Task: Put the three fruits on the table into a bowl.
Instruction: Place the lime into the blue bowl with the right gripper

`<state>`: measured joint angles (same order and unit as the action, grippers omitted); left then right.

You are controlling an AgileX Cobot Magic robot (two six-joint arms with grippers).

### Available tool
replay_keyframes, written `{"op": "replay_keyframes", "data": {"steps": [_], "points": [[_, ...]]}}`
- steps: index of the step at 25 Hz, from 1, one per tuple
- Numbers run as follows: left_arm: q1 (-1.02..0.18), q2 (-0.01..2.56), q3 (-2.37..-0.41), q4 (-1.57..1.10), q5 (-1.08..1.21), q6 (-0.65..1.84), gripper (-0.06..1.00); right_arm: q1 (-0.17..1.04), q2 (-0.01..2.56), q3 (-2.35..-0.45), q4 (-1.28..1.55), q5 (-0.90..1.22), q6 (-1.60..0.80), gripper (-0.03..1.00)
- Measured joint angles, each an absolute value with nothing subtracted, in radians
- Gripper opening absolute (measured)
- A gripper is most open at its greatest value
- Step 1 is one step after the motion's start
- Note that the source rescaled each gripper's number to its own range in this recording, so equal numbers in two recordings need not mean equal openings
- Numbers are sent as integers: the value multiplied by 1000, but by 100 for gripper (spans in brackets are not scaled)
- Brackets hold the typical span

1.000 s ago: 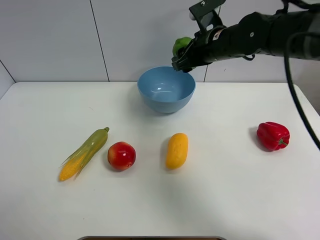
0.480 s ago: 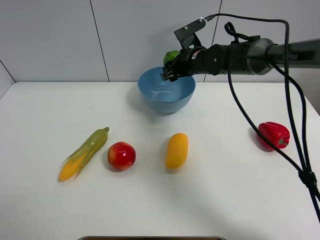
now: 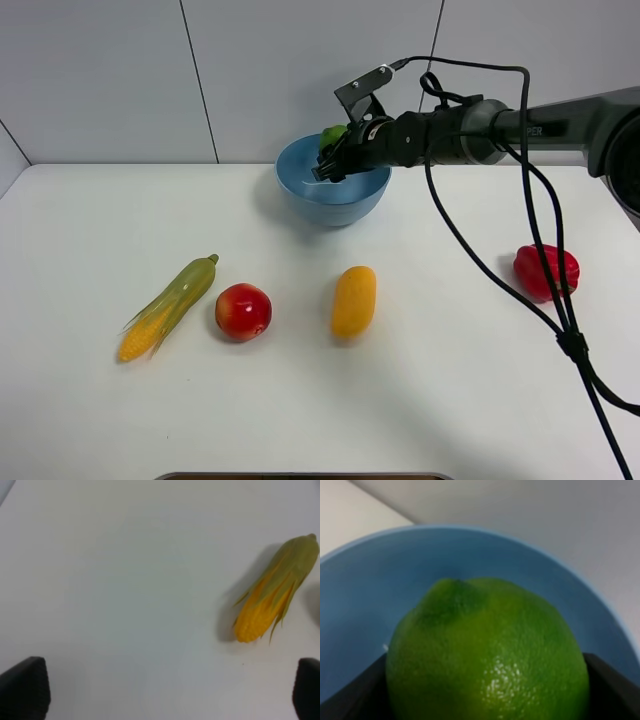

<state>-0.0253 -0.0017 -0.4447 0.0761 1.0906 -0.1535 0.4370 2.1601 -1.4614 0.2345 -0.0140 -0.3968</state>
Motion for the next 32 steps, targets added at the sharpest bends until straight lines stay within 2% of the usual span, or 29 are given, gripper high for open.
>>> {"op": "replay_keyframes", "data": {"steps": [17,19,24,30,32], "points": [[-25,-3,-445,76,1091,-153,100,475,2179,-1468,235,0,-391,26],[-25,-3,-445,76,1091,-153,100,476,2179,-1468,235,0,-391,28],[-25,-3,-445,76,1091,-153,100,476,2179,-1468,235,-22,-368,49],[-25,-3,-445,76,1091,-153,100,477,2179,-1468,235,-30,-320,91],[-25,-3,-445,76,1091,-153,100,477,2174,-1468,235,-29,-313,97]]}}
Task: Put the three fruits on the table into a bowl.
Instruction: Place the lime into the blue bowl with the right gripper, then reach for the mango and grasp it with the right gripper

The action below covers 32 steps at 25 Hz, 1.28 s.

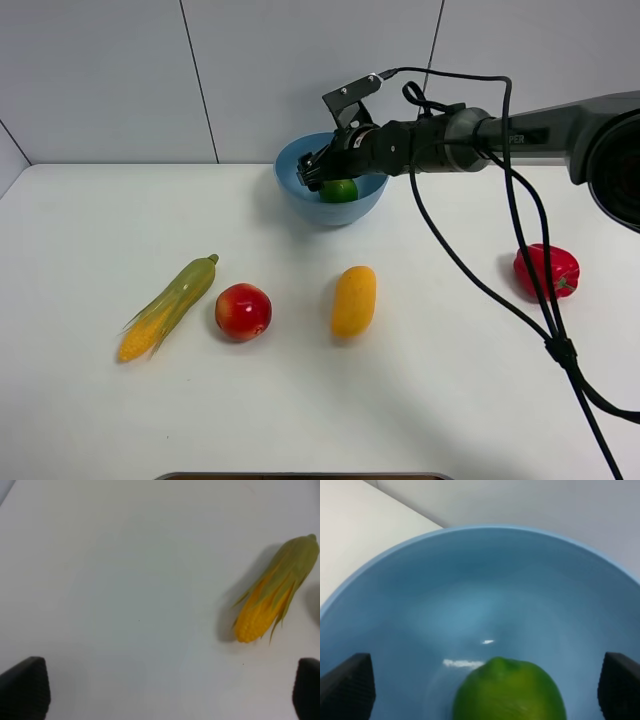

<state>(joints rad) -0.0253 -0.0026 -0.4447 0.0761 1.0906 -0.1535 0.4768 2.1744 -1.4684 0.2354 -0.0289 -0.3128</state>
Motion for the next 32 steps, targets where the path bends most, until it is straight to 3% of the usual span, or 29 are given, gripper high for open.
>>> {"op": "replay_keyframes", "data": {"steps": [12,23,32], "points": [[-25,-3,-445,76,1091,-153,100,487,1846,-1468,234,145,-41,100],[-25,-3,-445,76,1091,-153,100,629,1636,-1461,213,550,93,100],[-25,-3,-445,76,1091,-153,100,710,1427,-1158,121,572,494,100]]}}
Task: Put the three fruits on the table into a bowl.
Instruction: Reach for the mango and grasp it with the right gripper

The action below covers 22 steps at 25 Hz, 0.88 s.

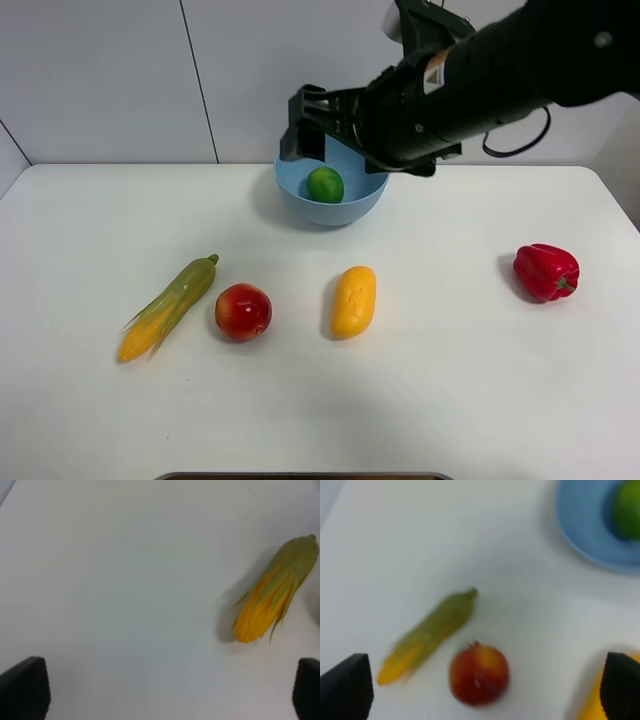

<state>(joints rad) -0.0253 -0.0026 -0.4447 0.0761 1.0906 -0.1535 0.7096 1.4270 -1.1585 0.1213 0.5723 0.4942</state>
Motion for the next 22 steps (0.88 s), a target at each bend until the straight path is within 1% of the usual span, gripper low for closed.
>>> {"op": "replay_keyframes", "data": {"steps": [3,6,8,12,17,22], "points": [[-25,-3,-445,76,1091,-153,100,715,1392,-1100,9,657,623,100],[-25,-3,-445,76,1091,-153,100,715,1389,-1088,-93,756,735,100],[-25,-3,-445,76,1091,-153,100,715,1387,-1086,-108,794,768,100],[-25,-3,-445,76,1091,-153,100,715,1384,-1086,-74,848,787,100],[-25,-3,-445,76,1091,-153,100,715,1392,-1086,10,831,793,100],[-25,-3,-445,76,1091,-153,100,715,1476,-1086,55,830,807,100]]}}
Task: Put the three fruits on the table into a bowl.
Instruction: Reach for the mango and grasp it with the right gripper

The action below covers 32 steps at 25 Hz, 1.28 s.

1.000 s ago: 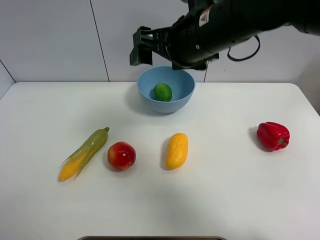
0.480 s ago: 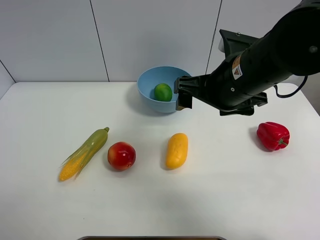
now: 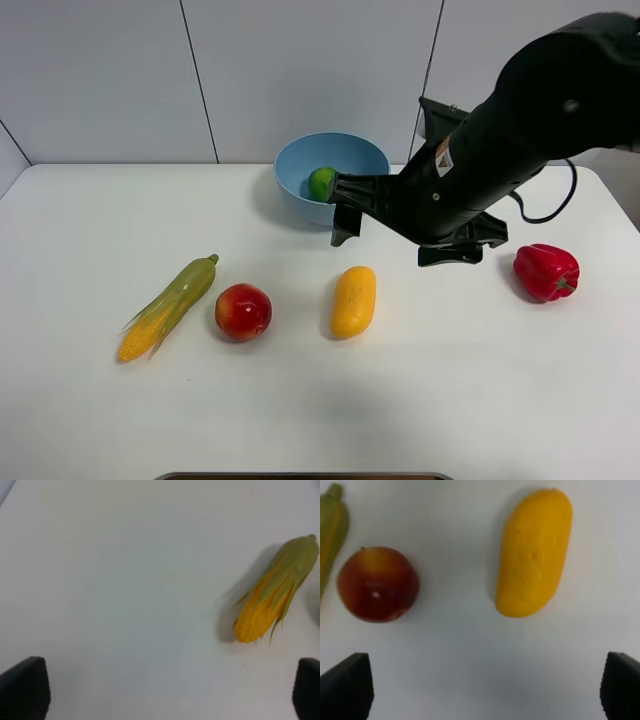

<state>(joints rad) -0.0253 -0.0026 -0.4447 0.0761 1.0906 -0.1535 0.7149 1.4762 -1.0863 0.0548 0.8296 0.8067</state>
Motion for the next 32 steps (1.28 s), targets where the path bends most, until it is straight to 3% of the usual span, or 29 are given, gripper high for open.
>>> {"op": "replay_keyframes", "data": {"steps": [32], "points": [[-25,-3,-445,76,1091,-153,100,670,1878,-1152,-12,749,911,100]]}}
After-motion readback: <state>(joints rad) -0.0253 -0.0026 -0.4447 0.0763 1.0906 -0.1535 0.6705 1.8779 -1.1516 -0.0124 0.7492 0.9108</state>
